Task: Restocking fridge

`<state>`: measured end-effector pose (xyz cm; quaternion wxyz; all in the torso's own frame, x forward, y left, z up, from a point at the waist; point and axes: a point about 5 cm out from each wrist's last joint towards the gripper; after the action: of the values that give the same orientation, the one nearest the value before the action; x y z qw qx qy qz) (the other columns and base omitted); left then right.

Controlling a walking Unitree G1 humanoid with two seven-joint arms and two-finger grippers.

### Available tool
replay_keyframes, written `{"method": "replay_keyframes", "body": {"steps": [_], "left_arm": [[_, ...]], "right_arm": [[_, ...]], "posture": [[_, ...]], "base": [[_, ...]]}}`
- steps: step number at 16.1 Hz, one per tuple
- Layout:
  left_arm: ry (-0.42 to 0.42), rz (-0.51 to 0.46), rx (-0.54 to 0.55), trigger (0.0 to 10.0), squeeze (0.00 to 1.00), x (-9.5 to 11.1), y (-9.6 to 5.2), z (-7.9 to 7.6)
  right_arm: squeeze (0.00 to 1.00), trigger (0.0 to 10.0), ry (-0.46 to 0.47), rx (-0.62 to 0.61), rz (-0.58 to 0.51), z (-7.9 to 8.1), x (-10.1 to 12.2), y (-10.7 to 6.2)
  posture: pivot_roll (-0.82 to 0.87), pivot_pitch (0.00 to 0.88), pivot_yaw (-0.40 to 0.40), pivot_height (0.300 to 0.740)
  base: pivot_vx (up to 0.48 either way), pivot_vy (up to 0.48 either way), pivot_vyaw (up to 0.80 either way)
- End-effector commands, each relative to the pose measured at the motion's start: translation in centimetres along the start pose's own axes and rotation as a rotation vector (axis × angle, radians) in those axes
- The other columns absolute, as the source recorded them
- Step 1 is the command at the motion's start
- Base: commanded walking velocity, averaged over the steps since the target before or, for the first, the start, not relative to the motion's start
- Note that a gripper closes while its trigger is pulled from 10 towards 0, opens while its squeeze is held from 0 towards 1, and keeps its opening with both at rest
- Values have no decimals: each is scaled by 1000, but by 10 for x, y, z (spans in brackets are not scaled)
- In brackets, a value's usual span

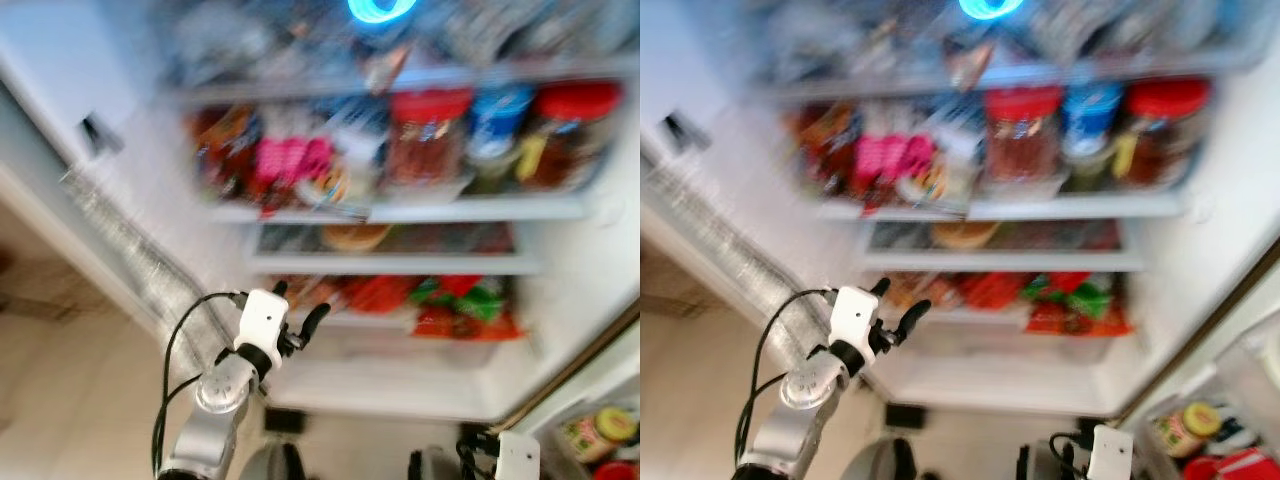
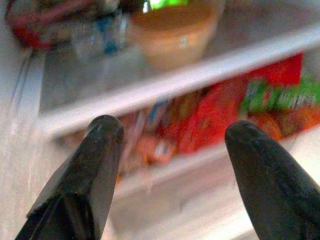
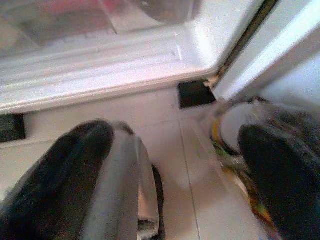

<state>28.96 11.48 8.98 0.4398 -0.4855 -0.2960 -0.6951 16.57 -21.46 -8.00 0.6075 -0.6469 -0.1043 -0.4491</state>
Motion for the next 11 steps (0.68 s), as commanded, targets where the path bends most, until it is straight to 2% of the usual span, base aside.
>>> {"method": "replay_keyframes", "body": {"steps": [1,3,6,8,9,10,11], "left_arm": [[10,8,-4,10000,0,-1,-2,-1],[6,10,3,10000,0,-2,-2,-1],[-35,58,74,10000,0,-12,-8,12],[-28,79,86,10000,0,-18,-11,16],[-48,129,114,10000,0,-28,-15,19],[-139,207,200,10000,0,-45,-22,31],[-165,223,224,10000,0,-48,-24,35]], "right_arm": [[0,10000,-13,-23,138,-5,-35,-12],[0,10000,-20,-15,142,-6,-35,-12],[0,10000,-28,-6,148,-5,-36,-12],[0,10000,-30,-3,149,-5,-36,-12],[0,10000,-31,-1,150,-4,-36,-12],[0,10000,-31,3,148,-3,-35,-12],[0,10000,-32,4,148,-3,-35,-12]], "posture": [[-87,114,132,647],[-83,113,131,647],[-75,104,128,647],[-73,101,128,647],[-78,97,134,647],[-75,89,134,647],[-75,89,134,647]], "base": [[-292,0,0],[-289,0,0],[-261,0,0],[0,0,0],[0,0,0],[0,0,0],[0,0,0]]}}
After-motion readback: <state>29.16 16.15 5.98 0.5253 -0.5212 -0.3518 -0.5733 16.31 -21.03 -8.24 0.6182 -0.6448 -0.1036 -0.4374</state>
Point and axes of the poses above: a point about 5 cm out from each wrist's last joint towards the gripper, its own y axis pointing out of the wrist towards the gripper, its own x axis along the axis of the wrist's last joint, z = x × y, and after that the axes turned 14 degrees about y, right-handed
